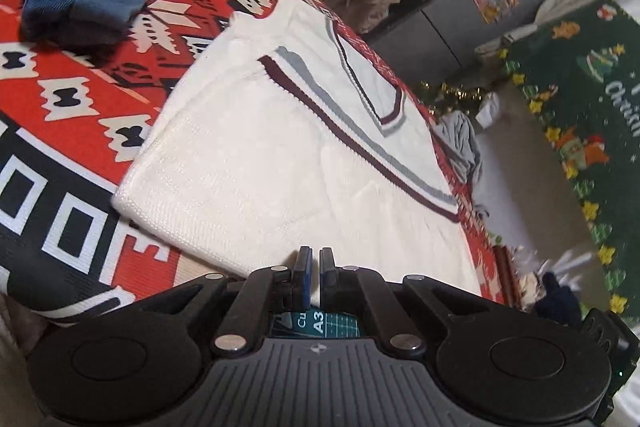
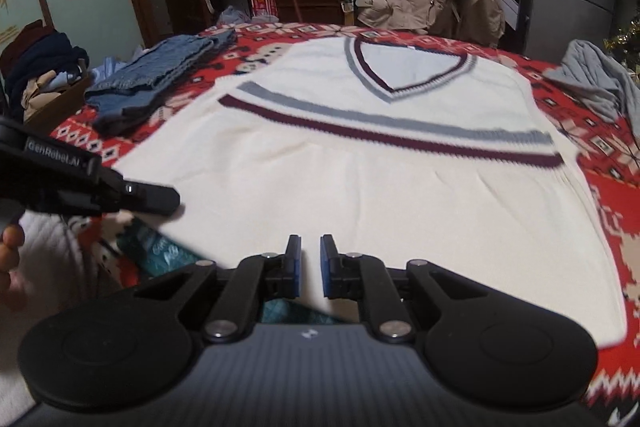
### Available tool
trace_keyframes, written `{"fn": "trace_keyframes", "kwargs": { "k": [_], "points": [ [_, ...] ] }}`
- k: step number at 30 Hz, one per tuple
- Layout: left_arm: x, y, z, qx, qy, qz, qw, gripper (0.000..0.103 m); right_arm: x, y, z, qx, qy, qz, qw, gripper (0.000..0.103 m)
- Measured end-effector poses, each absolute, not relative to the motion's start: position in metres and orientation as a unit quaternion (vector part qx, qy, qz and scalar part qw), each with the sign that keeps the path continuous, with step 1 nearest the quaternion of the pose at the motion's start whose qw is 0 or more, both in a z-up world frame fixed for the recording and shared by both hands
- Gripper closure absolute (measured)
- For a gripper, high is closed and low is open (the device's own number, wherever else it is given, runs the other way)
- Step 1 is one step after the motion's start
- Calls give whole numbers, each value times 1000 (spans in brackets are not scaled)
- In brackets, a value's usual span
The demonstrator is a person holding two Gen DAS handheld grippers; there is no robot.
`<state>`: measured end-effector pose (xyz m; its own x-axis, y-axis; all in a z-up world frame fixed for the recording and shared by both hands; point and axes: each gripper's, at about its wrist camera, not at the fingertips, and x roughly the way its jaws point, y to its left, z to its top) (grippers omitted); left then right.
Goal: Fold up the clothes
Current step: 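Open both tools and hold them above the folded sweater body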
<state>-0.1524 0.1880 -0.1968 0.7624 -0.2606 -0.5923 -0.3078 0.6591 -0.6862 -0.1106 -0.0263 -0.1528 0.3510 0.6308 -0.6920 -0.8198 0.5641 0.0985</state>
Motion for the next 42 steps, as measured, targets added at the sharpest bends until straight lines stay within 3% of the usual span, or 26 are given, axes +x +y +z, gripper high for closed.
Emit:
{"fn": "trace_keyframes", "kwargs": {
  "k": [7, 12, 13, 15, 17, 20, 24, 27, 35, 42],
  "points": [
    [-152, 169, -189, -371, 347, -17, 861, 98, -118, -42, -150, -122, 367, 448, 806, 92],
    [-147, 147, -179, -317, 347, -33, 882, 79, -111, -45, -137, -107, 367, 437, 814, 88],
    [-145, 143, -175, -301, 346, -34, 888, 73, -110, -45, -135, -108, 366, 432, 817, 83],
    [-142, 135, -169, -267, 345, -35, 899, 68, -107, -49, -130, -110, 363, 421, 824, 58],
    [-137, 129, -162, -230, 348, -29, 908, 61, -104, -53, -126, -112, 357, 414, 830, 48],
    [-132, 124, -157, -187, 349, -23, 918, 55, -99, -62, -121, -112, 354, 409, 834, 21],
    [-127, 115, -154, -141, 364, -9, 921, 49, -98, -71, -112, -124, 335, 406, 841, 2],
    [-124, 109, -155, -112, 379, 12, 918, 47, -97, -75, -104, -135, 335, 394, 845, 1],
    [-127, 103, -145, -84, 375, 44, 922, 31, -99, -68, -101, -199, 344, 306, 865, 1],
    [-121, 105, -136, -44, 391, 46, 918, 29, -99, -67, -97, -200, 357, 331, 851, 1]
  ]
}}
